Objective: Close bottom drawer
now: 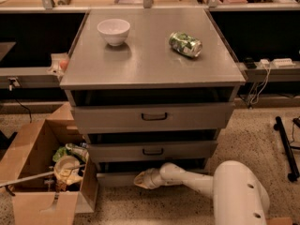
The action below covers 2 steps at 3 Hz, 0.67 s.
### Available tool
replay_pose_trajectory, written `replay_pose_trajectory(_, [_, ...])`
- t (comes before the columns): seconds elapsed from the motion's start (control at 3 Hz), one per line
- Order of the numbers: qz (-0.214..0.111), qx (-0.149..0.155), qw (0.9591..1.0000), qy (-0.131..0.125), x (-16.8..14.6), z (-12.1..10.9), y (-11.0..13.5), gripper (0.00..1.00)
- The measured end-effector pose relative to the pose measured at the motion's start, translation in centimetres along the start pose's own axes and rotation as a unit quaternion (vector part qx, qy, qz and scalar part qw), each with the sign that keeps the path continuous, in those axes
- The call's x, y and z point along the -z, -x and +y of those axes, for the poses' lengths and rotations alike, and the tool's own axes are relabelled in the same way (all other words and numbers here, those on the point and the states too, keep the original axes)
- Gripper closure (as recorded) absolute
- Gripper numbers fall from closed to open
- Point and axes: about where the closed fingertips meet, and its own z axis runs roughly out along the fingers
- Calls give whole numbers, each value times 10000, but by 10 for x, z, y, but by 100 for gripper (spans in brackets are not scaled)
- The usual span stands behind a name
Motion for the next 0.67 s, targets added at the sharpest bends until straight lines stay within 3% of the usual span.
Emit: replay_pose_trajectory(0.67, [-55,-25,10000,-41,0,-9,2,100])
